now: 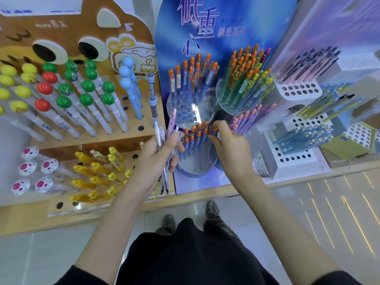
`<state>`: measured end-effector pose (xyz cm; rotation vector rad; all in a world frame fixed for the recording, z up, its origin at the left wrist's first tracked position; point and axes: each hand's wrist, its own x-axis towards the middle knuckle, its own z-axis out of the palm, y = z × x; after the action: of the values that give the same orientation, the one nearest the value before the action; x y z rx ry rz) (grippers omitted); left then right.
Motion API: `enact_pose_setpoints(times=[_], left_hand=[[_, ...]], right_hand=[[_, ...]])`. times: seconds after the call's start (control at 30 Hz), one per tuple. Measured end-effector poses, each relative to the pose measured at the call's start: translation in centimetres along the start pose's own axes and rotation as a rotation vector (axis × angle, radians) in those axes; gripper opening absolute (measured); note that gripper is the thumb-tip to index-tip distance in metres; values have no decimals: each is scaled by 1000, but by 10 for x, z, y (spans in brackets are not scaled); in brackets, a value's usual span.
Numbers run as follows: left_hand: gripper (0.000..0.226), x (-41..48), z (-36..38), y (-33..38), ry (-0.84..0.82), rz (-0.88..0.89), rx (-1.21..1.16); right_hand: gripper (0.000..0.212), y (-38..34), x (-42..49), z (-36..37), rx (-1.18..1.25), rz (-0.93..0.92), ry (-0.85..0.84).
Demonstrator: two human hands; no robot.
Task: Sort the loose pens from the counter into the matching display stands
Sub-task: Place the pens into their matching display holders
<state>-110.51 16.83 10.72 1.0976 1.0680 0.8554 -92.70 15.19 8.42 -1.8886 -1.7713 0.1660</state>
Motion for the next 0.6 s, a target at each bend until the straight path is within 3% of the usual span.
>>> enact_pose_setpoints(times=[0.1,0.2,0.3,0.47,0.6], left_hand=[[30,-1,-1,0,-34,3,-25],[34,-3,-2,-1,-122,-7,-65],[33,-3,1,-1,-240,-3,-93],[32,-5,5,1,-373,-3,-1],[33,-1,9,-2,-389,-17,22]], right_hand=[[31,-8,-9,-8,81,1,39],[19,-24,-15,-23,378,88,106],[11,-45,-5,-37,769,263,-20],[20,-51,12,-45,1001,399,-186],[18,-44,12,-53,1066,375,-1]])
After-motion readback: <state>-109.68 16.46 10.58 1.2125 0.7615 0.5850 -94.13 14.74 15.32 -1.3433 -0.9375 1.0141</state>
